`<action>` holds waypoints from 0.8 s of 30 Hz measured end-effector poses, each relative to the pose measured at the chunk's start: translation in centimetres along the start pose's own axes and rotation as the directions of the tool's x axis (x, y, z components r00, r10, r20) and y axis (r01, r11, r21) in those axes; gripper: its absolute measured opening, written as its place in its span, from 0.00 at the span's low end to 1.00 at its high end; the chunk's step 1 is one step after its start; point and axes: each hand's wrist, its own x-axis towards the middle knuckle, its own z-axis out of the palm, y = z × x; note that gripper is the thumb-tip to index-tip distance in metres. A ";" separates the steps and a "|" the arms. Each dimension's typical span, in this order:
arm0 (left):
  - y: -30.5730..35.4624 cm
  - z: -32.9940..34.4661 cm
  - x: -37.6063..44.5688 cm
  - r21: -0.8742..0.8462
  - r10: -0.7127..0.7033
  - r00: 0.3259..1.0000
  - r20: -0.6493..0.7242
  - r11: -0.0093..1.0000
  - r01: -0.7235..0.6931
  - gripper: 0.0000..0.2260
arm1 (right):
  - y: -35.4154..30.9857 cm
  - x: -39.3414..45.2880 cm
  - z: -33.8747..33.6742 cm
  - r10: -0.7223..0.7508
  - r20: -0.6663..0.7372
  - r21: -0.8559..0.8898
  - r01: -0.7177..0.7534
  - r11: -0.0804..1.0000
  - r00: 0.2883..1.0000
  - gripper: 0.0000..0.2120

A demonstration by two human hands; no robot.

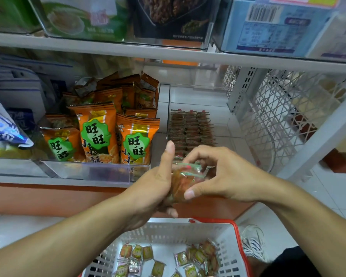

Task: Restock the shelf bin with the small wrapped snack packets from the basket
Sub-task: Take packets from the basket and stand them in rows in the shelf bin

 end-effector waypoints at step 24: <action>0.1 -0.5 0.4 -0.332 0.236 0.952 -0.193 0.898 -0.290 0.19 | 0.5 -0.1 -0.3 0.185 -0.315 0.538 0.015 0.843 0.931 0.23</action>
